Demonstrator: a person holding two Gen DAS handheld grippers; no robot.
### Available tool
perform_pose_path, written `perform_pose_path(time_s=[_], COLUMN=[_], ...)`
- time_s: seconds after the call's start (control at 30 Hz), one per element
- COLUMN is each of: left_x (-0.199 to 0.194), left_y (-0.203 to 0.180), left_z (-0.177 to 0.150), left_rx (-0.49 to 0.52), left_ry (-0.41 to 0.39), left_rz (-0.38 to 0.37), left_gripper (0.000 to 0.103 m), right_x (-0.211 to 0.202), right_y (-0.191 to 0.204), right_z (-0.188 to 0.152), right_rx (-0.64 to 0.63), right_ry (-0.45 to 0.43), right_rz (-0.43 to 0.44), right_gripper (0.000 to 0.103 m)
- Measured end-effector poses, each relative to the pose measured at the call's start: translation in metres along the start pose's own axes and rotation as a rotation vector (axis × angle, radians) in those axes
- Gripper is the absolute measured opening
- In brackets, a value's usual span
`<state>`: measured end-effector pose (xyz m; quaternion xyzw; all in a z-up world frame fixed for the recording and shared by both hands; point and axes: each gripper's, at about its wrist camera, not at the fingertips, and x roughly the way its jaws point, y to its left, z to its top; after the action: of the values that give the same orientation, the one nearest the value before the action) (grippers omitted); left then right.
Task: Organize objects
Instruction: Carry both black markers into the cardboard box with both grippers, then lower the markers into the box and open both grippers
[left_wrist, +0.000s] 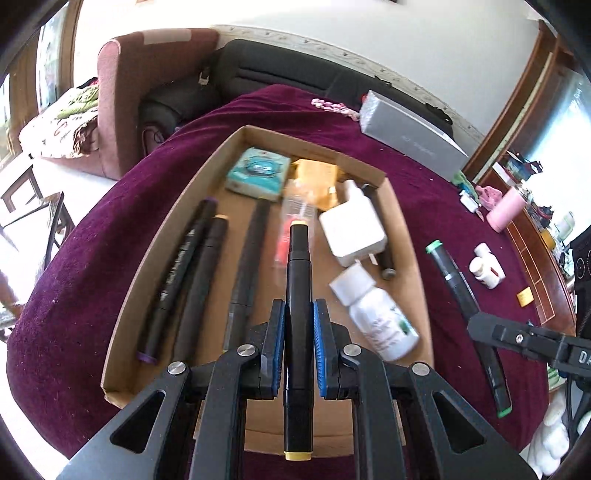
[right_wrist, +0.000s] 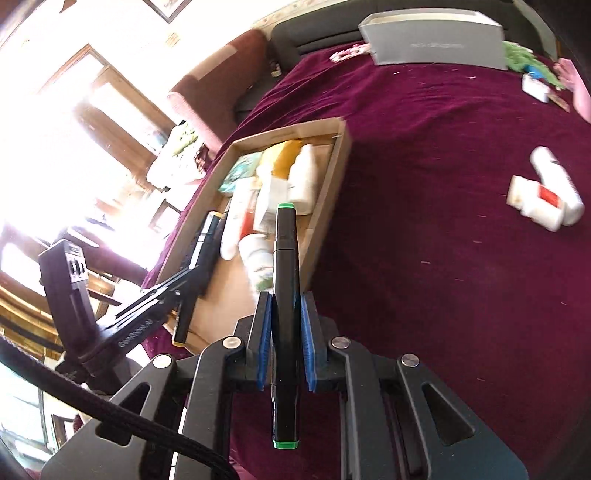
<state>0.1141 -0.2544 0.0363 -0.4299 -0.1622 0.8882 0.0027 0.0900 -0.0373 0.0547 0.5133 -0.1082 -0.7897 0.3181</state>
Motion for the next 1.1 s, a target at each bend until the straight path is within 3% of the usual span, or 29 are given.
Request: perform_pose_path(time_s=[0.13,0.5,0.73,1.1], left_x=[0.007,0.017,0.019,0.021], left_y=[0.01,0.015,0.016,0.014], left_z=[0.003,0.008,0.008,0.006], left_rx=[-0.014,0.009,0.036,0.049], left_ry=[0.007,0.017,-0.017,-0.017], left_rz=[-0.002,0.003,0.063,0.053], left_gripper=[0.011,0.011,0.011,0.011], right_x=[0.026,0.077,0.089,0.095], right_y=[0.021,0.052,0.058,0.064], right_z=[0.005,0.013,0.018,0.022], right_rx=[-0.004,-0.039,-0.053,-0.08], right_ry=[0.042,0.106,0.107,0.099], right_rz=[0.041,0.02,-0.026,-0.091], right_gripper=[0.013,0.013,0.013,0.013])
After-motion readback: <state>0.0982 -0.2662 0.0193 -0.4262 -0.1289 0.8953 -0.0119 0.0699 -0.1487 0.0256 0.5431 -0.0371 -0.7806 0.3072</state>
